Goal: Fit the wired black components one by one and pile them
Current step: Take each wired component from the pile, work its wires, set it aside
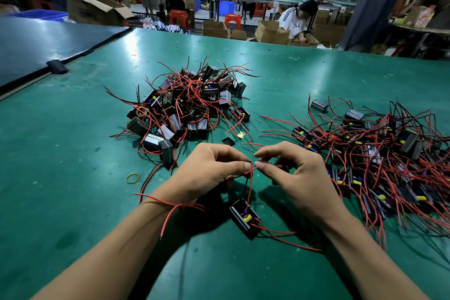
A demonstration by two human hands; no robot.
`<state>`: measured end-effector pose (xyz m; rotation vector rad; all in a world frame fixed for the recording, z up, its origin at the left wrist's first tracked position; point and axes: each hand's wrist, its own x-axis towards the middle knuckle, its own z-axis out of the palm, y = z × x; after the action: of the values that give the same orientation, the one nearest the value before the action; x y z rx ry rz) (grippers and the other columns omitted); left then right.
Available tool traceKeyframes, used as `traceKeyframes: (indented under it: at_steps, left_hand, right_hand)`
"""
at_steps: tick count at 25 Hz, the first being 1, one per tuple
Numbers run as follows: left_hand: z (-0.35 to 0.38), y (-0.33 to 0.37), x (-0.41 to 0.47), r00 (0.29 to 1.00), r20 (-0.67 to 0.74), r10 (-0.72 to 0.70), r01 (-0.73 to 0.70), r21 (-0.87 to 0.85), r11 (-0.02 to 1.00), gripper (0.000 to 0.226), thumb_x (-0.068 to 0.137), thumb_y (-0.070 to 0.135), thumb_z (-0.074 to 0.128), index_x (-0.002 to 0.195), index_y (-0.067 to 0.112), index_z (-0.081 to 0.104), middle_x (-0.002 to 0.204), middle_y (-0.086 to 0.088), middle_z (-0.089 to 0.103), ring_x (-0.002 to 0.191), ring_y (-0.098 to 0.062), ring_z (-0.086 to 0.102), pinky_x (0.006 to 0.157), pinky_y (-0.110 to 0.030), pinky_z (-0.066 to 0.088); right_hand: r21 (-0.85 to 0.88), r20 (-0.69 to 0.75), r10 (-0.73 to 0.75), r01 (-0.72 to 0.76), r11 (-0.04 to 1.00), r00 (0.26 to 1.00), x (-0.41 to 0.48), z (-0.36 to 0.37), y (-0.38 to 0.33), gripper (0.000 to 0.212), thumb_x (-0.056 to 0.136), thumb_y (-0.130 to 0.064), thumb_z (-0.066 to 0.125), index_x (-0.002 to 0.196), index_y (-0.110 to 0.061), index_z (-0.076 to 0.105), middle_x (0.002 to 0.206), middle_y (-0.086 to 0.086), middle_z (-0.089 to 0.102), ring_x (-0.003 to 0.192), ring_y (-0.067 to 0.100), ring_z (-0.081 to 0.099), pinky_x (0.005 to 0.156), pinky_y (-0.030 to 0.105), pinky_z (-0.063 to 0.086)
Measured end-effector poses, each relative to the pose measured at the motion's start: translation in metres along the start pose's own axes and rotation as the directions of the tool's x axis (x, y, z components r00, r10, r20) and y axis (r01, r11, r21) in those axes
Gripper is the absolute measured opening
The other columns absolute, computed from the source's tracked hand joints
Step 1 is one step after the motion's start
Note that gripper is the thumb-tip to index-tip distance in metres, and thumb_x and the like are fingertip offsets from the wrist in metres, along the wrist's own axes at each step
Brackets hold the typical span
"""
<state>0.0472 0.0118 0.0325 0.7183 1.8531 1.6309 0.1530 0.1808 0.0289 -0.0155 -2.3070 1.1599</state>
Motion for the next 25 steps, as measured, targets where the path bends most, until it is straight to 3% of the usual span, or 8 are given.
traceKeyframes:
  at_steps: [5,8,12,17,21,25]
  left_hand:
    - [-0.001,0.002,-0.002,1.0,0.018,-0.023,0.023,0.005,1.0,0.004,0.08,0.013,0.077,0.079,0.009,0.076,0.094,-0.043,0.06,0.068,-0.029,0.043,0.058,-0.031,0.04]
    - [-0.001,0.002,-0.002,0.999,0.032,-0.016,0.016,0.006,1.0,0.008,0.078,0.015,0.078,0.08,0.008,0.076,0.094,-0.042,0.061,0.067,-0.029,0.041,0.059,-0.032,0.038]
    - [-0.001,0.001,-0.003,0.999,0.048,-0.002,0.003,-0.026,1.0,0.032,0.064,0.03,0.082,0.082,0.004,0.075,0.082,-0.03,0.068,0.06,-0.022,0.043,0.055,-0.028,0.037]
    - [-0.001,0.0,-0.001,0.999,0.037,0.02,-0.02,-0.002,1.0,0.008,0.075,0.018,0.081,0.079,0.012,0.077,0.084,-0.029,0.069,0.064,-0.02,0.046,0.057,-0.027,0.036]
    - [-0.001,0.001,-0.001,0.998,0.033,0.053,-0.053,0.016,0.998,0.008,0.076,0.016,0.08,0.079,0.01,0.077,0.083,-0.027,0.07,0.065,-0.02,0.046,0.058,-0.028,0.033]
    - [-0.004,-0.002,0.0,0.999,-0.006,0.038,-0.038,-0.003,0.999,0.006,0.076,0.015,0.08,0.078,0.01,0.077,0.067,-0.014,0.066,0.058,-0.017,0.046,0.056,-0.027,0.035]
  right_hand:
    - [-0.092,0.018,-0.175,0.176,0.98,0.984,0.001,0.0,0.006,0.018,0.081,-0.006,0.08,0.095,-0.016,0.078,0.091,-0.008,0.072,0.073,0.012,0.063,0.063,0.023,0.05]
    - [-0.12,0.034,-0.215,0.218,0.969,0.976,0.001,0.0,0.011,0.014,0.083,-0.011,0.078,0.096,-0.015,0.078,0.091,-0.006,0.072,0.075,0.015,0.066,0.062,0.027,0.051]
    - [-0.138,0.062,-0.199,0.206,0.969,0.978,0.001,0.0,0.011,0.009,0.088,-0.021,0.074,0.093,-0.015,0.078,0.086,-0.006,0.07,0.072,0.018,0.065,0.061,0.03,0.051]
    - [-0.082,0.073,-0.012,0.018,0.996,0.997,-0.002,0.003,0.001,0.008,0.088,-0.03,0.066,0.08,-0.027,0.067,0.069,-0.018,0.061,0.059,0.006,0.052,0.057,0.019,0.04]
    - [0.183,0.223,0.212,-0.255,0.95,0.952,-0.003,0.007,0.001,0.017,0.097,-0.023,0.062,0.081,-0.019,0.065,0.058,-0.012,0.048,0.053,0.005,0.04,0.051,0.015,0.034]
    - [0.185,0.181,0.187,-0.22,0.958,0.966,-0.002,0.002,0.002,0.003,0.09,-0.017,0.072,0.088,-0.02,0.073,0.06,-0.012,0.058,0.052,0.004,0.046,0.052,0.013,0.038]
